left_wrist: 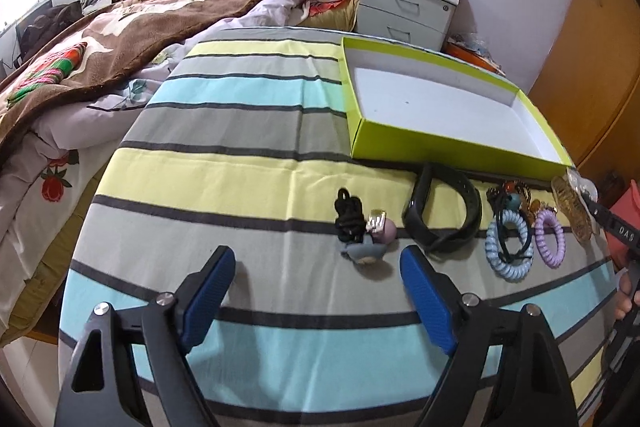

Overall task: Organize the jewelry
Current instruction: 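Grasp the clear-gold claw clip with the right tool while the left tool grasps the pink-bead hair tie, then carry the claw clip and hair tie over the green box with both tools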

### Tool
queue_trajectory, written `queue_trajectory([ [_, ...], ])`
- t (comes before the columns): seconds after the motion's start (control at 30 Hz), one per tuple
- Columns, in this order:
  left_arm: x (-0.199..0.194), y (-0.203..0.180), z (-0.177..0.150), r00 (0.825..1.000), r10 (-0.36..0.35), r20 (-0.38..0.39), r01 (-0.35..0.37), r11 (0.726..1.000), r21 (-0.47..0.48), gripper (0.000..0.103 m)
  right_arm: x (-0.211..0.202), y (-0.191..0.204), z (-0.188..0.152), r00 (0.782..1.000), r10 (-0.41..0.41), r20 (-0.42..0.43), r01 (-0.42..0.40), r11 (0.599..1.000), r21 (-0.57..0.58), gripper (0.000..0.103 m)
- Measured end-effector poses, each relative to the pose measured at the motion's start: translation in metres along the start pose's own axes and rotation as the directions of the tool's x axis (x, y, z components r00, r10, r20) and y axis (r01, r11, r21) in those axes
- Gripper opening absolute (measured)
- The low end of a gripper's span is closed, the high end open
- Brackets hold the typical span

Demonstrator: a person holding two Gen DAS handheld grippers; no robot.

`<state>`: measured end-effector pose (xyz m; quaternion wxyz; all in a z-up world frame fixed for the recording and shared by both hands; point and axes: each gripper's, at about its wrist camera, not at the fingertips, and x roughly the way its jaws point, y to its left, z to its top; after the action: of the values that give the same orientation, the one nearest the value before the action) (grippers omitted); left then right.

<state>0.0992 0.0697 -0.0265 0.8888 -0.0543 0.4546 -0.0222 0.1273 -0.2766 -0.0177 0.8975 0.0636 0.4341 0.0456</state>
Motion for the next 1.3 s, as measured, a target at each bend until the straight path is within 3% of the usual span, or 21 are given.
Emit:
queue_trajectory([
  [0.07, 0.003, -0.001, 0.003, 1.000, -0.002, 0.003, 0.002, 1.000, 0.003, 0.086, -0.001, 0.003, 0.000, 1.000, 0.004, 0.000, -0.004, 1.000, -0.011, 0.025],
  [0.23, 0.004, -0.006, 0.011, 1.000, -0.015, 0.026, 0.015, 1.000, 0.005, 0.081, -0.001, 0.010, 0.001, 1.000, -0.010, 0.001, 0.010, 1.000, -0.023, 0.024],
  [0.37, 0.014, -0.010, 0.014, 1.000, 0.026, 0.000, -0.026, 0.999, 0.020, 0.076, -0.002, 0.010, 0.000, 1.000, -0.013, 0.004, 0.013, 1.000, -0.020, 0.024],
  [0.6, 0.017, -0.017, 0.011, 0.996, 0.090, 0.026, -0.092, 0.994, 0.055, 0.071, -0.001, 0.007, 0.001, 1.000, -0.019, 0.006, 0.019, 1.000, -0.015, 0.024],
  [0.7, 0.016, -0.015, 0.011, 0.995, 0.099, 0.029, -0.101, 0.994, 0.044, 0.066, -0.001, 0.006, 0.001, 1.000, -0.021, 0.008, 0.021, 1.000, -0.013, 0.024],
  [0.93, 0.013, -0.013, 0.012, 0.995, 0.092, 0.037, -0.093, 0.995, 0.038, 0.040, -0.003, 0.007, -0.001, 1.000, -0.025, 0.014, 0.025, 1.000, -0.017, 0.017],
  [1.3, 0.001, -0.012, 0.012, 0.995, 0.067, 0.073, -0.070, 0.997, 0.035, 0.025, -0.012, 0.009, -0.008, 0.999, -0.037, 0.034, 0.037, 0.999, -0.004, 0.013],
])
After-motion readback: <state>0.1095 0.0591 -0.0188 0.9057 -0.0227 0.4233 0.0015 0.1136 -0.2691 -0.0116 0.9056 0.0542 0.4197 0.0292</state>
